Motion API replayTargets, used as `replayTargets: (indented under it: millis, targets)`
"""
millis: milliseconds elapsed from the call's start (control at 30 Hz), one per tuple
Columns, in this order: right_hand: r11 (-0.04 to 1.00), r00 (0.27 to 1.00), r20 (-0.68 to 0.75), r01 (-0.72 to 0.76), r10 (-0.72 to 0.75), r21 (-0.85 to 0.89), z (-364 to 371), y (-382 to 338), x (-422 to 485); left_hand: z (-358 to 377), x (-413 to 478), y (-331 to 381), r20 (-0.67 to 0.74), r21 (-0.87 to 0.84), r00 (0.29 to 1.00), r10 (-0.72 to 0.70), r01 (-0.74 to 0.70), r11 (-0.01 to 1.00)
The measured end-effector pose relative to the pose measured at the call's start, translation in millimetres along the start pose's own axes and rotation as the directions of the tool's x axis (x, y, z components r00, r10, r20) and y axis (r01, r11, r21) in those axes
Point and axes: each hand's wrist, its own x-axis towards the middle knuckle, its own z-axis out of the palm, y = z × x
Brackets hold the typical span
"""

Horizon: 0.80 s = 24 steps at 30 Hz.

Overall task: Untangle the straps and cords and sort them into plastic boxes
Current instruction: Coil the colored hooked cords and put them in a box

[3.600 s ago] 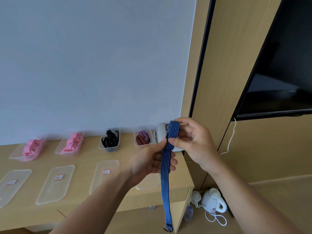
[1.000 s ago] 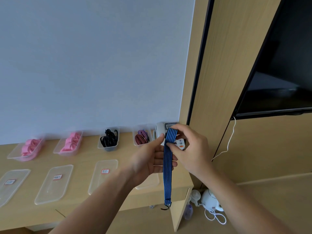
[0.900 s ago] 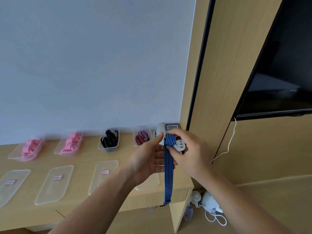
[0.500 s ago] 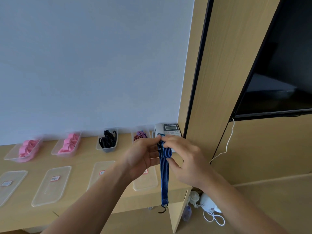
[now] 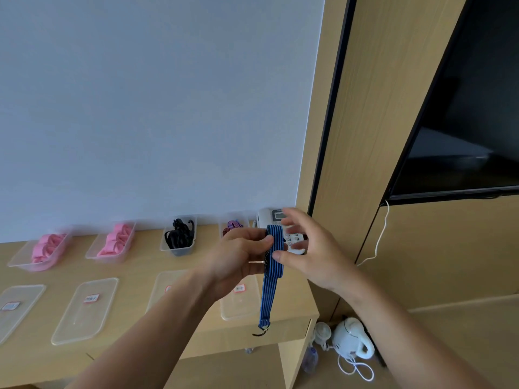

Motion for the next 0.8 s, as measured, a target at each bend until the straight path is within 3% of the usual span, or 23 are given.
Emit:
replayTargets:
  millis: [67,133,533,667,800]
  targets:
    - [0.999,0.99,0.134,-0.051,0.048,0.015,-6.4,-0.3,3.5,3.0,-0.6,-2.8,0.018,0.028,1.0,-0.005,0.004,1.0]
    - [0.998,0.989,0.141,-0.054,0.051,0.02,-10.9,0.1,2.8,6.2,-0.5,-6.6,0.034,0.042,0.999,-0.006,0.005,0.999]
    - [0.996,0.991,-0.135,0.011,0.002,0.093,-20.7,1.1,-8.7,18.8,1.9,-26.7,0.035,0.069,0.986,-0.163,0.161,0.985]
    - [0.997,0.981,-0.182,0.074,-0.069,0.022,-19.0,-0.2,-7.7,22.1,1.9,-29.8,-0.024,0.003,0.984,-0.175,0.175,0.985]
    - [0.971,0.943,-0.251,0.184,-0.219,-0.154,-9.1,2.3,-8.8,22.6,1.0,-28.6,-0.074,0.061,0.977,-0.199,0.204,0.977]
